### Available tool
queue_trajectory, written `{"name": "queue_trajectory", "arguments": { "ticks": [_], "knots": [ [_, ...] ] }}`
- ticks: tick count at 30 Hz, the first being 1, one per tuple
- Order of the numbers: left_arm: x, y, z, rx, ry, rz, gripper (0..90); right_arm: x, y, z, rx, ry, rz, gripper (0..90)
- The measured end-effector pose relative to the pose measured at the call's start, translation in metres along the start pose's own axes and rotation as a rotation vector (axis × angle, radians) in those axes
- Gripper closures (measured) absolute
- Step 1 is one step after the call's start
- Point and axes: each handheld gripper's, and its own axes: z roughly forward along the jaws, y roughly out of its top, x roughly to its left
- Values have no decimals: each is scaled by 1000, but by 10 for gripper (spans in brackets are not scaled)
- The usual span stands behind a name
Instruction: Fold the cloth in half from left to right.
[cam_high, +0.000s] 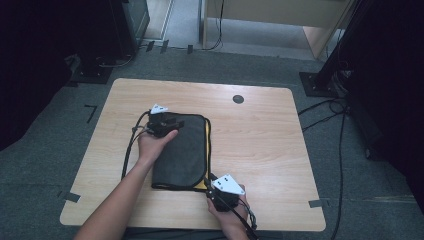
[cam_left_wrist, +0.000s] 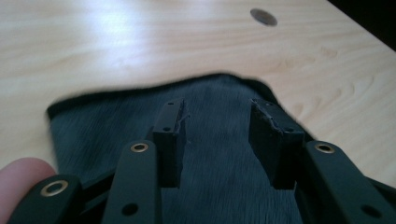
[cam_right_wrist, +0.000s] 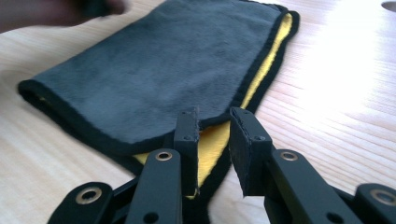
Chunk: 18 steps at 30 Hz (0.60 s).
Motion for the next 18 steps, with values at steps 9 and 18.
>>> {"name": "queue_trajectory", "arguments": {
  "ticks": [9, 18],
  "knots": [
    [9, -50, -44, 8, 39, -32, 530, -1, 5, 8, 20, 65, -32, 694],
    [7, -91, -78, 24, 110, 56, 500, 5, 8, 11, 2, 61, 29, 650]
  ]
}}
